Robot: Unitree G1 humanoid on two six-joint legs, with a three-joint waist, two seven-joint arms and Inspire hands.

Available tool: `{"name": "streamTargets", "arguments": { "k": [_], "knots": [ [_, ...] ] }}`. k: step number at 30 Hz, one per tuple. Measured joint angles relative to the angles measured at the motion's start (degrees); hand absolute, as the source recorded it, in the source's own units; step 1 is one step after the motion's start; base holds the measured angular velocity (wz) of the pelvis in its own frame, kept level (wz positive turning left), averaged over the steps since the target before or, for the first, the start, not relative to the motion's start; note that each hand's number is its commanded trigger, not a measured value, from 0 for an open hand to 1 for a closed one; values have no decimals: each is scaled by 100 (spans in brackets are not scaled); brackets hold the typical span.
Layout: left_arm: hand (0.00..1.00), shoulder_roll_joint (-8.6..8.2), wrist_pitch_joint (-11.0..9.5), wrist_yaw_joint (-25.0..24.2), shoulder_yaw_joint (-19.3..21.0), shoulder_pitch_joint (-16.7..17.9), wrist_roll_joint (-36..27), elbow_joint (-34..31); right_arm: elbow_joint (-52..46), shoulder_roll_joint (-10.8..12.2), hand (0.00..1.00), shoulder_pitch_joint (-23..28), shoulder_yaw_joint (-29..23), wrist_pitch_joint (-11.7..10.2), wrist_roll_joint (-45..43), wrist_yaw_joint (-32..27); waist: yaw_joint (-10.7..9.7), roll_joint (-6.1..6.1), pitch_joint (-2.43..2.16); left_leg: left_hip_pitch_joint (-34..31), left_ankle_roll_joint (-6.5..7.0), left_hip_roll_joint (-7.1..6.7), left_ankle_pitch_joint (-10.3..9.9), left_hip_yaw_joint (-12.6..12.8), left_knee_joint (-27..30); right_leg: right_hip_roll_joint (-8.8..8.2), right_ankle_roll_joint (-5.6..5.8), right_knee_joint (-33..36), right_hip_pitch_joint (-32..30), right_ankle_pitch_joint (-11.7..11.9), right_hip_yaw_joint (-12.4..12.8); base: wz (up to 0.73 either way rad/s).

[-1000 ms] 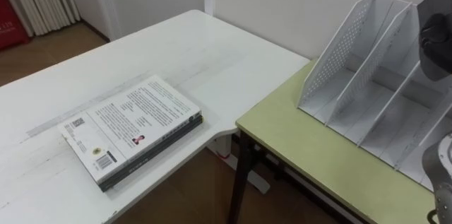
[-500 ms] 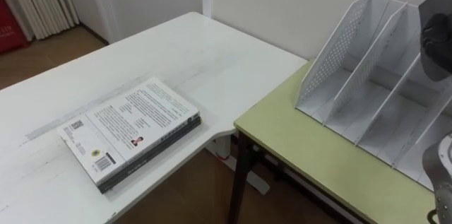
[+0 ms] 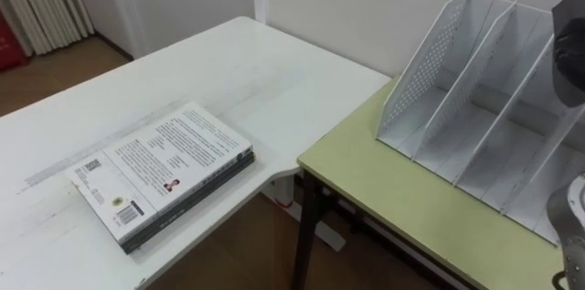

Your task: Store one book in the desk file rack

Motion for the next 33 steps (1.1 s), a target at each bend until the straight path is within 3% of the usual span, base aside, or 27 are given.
{"name": "streamTargets", "arguments": {
  "k": [12, 23, 33],
  "knots": [
    [0, 0, 3, 5, 0, -1, 1, -2, 2, 0, 100, 30, 5, 0, 1, 12, 9, 1, 0, 2, 0, 3, 0, 0, 0, -1, 0, -2, 0, 0, -1, 0],
    [0, 0, 135, 5, 21, -33, 22, -2, 343, 1, 100, 42, 8, 0, -36, 22, 18, 19, 6, 7, 0, 0, 0, 1, -1, 0, 1, -5, 7, 0, -6, 0],
    [0, 1, 188, 5, 56, -45, 24, -16, 721, 2, 100, 90, 7, -8, -24, -270, 14, 24, 6, -13, 0, -6, 0, -8, -1, -3, 1, -14, 0, 0, -41, 0]
  ]
}}
